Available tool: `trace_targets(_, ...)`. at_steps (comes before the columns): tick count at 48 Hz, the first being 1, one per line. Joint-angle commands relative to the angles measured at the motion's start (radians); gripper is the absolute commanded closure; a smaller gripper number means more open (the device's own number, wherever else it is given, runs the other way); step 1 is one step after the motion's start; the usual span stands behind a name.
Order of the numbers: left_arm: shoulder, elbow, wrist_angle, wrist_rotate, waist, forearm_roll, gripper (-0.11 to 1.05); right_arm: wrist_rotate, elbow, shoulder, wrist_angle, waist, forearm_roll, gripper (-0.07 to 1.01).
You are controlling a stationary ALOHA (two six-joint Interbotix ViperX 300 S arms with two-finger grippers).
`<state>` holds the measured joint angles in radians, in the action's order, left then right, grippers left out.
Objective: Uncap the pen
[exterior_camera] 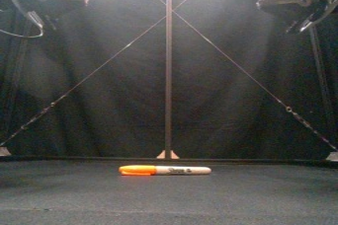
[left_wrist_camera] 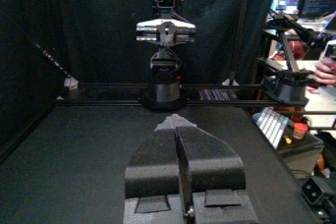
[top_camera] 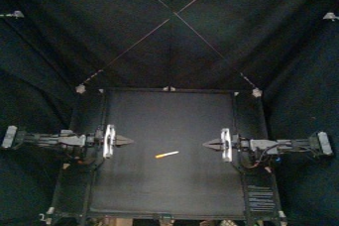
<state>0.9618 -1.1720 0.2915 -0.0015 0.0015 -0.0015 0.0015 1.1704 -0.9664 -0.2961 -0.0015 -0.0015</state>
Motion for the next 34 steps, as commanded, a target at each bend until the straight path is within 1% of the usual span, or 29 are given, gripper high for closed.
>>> trace_targets(1,-0.037,-0.008,0.029,0.0046,0.003,0.002,0.99,0.000,0.002,0.040,-0.008,-0.006,-0.002,0.96)
trace_targets(5,-0.060,-0.011,0.034,0.0000,-0.003,0.000,0.94,-0.005,-0.002,0.097,-0.014,-0.017,-0.006,0.93)
trace_targets(7,-0.083,-0.012,0.038,0.0000,-0.008,0.000,0.93,-0.003,-0.008,0.133,-0.021,-0.023,-0.008,0.91)
trace_targets(10,-0.120,-0.014,0.054,-0.0046,-0.012,-0.003,0.93,-0.003,-0.020,0.196,-0.037,-0.034,-0.011,0.89)
trace_targets(15,-0.195,-0.015,0.097,-0.0046,-0.023,-0.011,0.91,-0.009,-0.052,0.328,-0.058,-0.060,-0.017,0.86)
trace_targets(19,-0.264,-0.015,0.141,0.0000,-0.035,-0.012,0.90,-0.014,-0.084,0.426,-0.061,-0.083,-0.029,0.82)
trace_targets(20,-0.272,-0.015,0.144,0.0000,-0.037,-0.011,0.89,-0.015,-0.092,0.451,-0.061,-0.087,-0.034,0.81)
trace_targets(22,-0.311,-0.015,0.167,-0.0015,-0.044,-0.009,0.88,-0.020,-0.110,0.497,-0.061,-0.095,-0.048,0.76)
trace_targets(23,-0.327,-0.015,0.172,0.0000,-0.048,-0.009,0.87,-0.018,-0.120,0.520,-0.061,-0.097,-0.057,0.74)
trace_targets(25,-0.356,-0.014,0.179,0.0000,-0.051,-0.009,0.85,-0.017,-0.138,0.563,-0.061,-0.101,-0.080,0.68)
trace_targets(26,-0.368,-0.014,0.183,-0.0015,-0.051,-0.009,0.84,-0.015,-0.152,0.595,-0.061,-0.103,-0.097,0.63)
trace_targets(29,-0.403,-0.014,0.189,-0.0015,-0.052,-0.011,0.80,-0.006,-0.178,0.658,-0.061,-0.104,-0.127,0.52)
trace_targets(30,-0.413,-0.014,0.192,0.0000,-0.052,-0.011,0.79,-0.003,-0.187,0.678,-0.061,-0.104,-0.137,0.48)
trace_targets(31,-0.422,-0.012,0.193,-0.0015,-0.052,-0.012,0.77,0.000,-0.196,0.696,-0.061,-0.103,-0.143,0.44)
trace_targets(32,-0.430,-0.012,0.193,0.0000,-0.052,-0.012,0.76,0.000,-0.204,0.713,-0.061,-0.104,-0.147,0.40)
trace_targets(33,-0.437,-0.012,0.193,-0.0015,-0.052,-0.012,0.74,0.002,-0.212,0.732,-0.061,-0.104,-0.150,0.35)
trace_targets(34,-0.446,-0.012,0.193,0.0000,-0.052,-0.012,0.72,0.003,-0.221,0.747,-0.061,-0.103,-0.155,0.31)
